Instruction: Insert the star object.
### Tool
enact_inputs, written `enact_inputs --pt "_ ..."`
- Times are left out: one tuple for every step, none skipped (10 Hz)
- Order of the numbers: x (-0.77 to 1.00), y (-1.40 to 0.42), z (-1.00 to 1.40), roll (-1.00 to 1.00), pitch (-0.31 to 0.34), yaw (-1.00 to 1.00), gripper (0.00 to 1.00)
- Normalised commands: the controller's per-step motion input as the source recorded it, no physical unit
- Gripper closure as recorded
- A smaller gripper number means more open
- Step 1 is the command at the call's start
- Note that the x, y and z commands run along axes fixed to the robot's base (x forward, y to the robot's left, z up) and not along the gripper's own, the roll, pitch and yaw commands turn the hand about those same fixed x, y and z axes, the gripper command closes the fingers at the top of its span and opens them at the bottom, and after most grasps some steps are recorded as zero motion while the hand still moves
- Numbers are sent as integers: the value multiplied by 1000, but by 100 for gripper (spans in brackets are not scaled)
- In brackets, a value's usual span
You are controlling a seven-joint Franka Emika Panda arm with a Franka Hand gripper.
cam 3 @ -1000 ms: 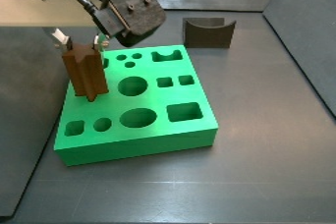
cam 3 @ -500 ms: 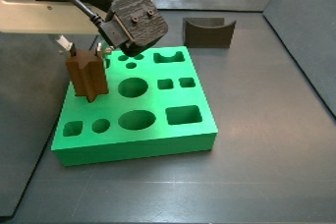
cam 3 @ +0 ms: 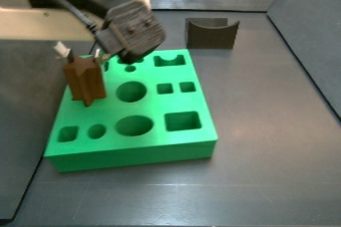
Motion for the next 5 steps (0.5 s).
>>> enact_inputs --pt "-346 -243 -1000 29 0 14 100" --pt "-349 -249 -1000 26 0 14 100" --pt "-317 -217 -1000 27 0 57 100" --pt "0 43 -43 -83 -84 0 100" --pt "-29 129 0 0 0 0 100"
